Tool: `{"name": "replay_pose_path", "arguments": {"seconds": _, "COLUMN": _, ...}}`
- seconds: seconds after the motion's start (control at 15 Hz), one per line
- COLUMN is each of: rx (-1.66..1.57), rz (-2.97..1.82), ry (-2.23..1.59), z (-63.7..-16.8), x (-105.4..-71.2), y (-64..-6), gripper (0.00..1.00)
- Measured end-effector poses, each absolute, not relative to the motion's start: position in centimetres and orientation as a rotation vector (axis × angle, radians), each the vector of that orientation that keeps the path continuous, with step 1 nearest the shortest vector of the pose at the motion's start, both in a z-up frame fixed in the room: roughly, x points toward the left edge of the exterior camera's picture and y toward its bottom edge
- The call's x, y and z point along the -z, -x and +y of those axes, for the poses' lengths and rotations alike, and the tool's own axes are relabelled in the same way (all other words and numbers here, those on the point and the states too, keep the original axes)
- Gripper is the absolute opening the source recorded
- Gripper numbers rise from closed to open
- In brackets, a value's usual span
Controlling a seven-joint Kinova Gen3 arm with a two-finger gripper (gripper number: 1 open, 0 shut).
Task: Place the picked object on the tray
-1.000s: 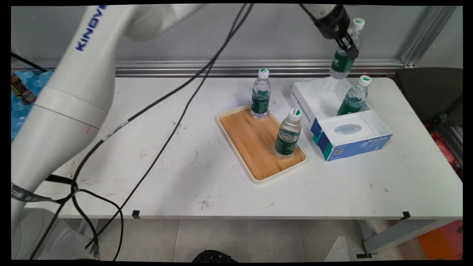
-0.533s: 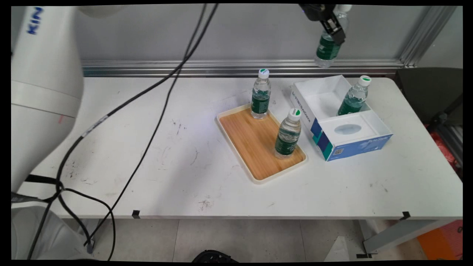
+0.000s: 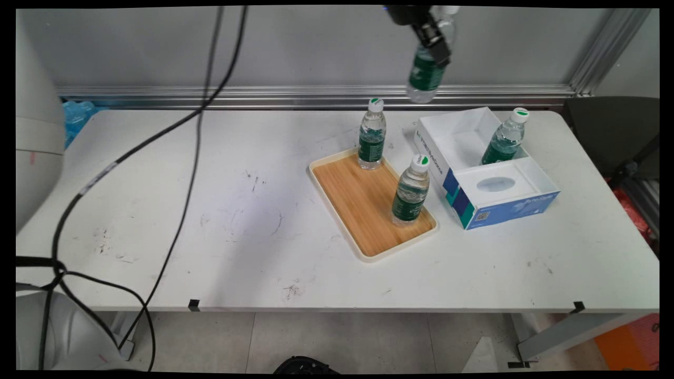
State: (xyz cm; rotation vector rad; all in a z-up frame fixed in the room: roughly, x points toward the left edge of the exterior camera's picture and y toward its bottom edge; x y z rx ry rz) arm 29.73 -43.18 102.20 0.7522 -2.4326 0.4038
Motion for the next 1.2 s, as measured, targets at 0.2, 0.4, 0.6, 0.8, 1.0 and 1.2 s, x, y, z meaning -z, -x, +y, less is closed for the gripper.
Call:
{"name": "replay_pose_path", "arguments": {"seconds": 0.2, "rx": -0.373, "rz": -2.468, "ry": -0.796, "z": -39.9, "x": -102.7, "y": -32.9, "gripper": 0.00}}
{"name": "replay_pose_path", "arguments": {"seconds": 0.4, "rx": -0.341, "rz": -2.496, "ry": -0.823, "z": -37.3, "x": -102.7, "y": -35.5, "gripper": 0.00}}
{"name": "replay_pose_path", "arguments": {"seconds": 0.6, "rx": -0.317, "rz": -2.515, "ry": -0.838, "z": -35.5, "x": -102.5, "y": -37.4, "gripper": 0.00}}
{"name": "replay_pose_path", "arguments": {"seconds": 0.8, "rx": -0.300, "rz": -2.532, "ry": -0.832, "z": -33.5, "x": -101.6, "y": -39.7, "gripper": 0.00}}
{"name": "replay_pose_path", "arguments": {"seconds": 1.0, "rx": -0.306, "rz": -2.532, "ry": -0.811, "z": -32.4, "x": -99.8, "y": -41.5, "gripper": 0.00}}
{"name": "replay_pose_path", "arguments": {"seconds": 1.2, "rx": -0.317, "rz": -2.526, "ry": -0.782, "z": -32.0, "x": -97.2, "y": -42.4, "gripper": 0.00}}
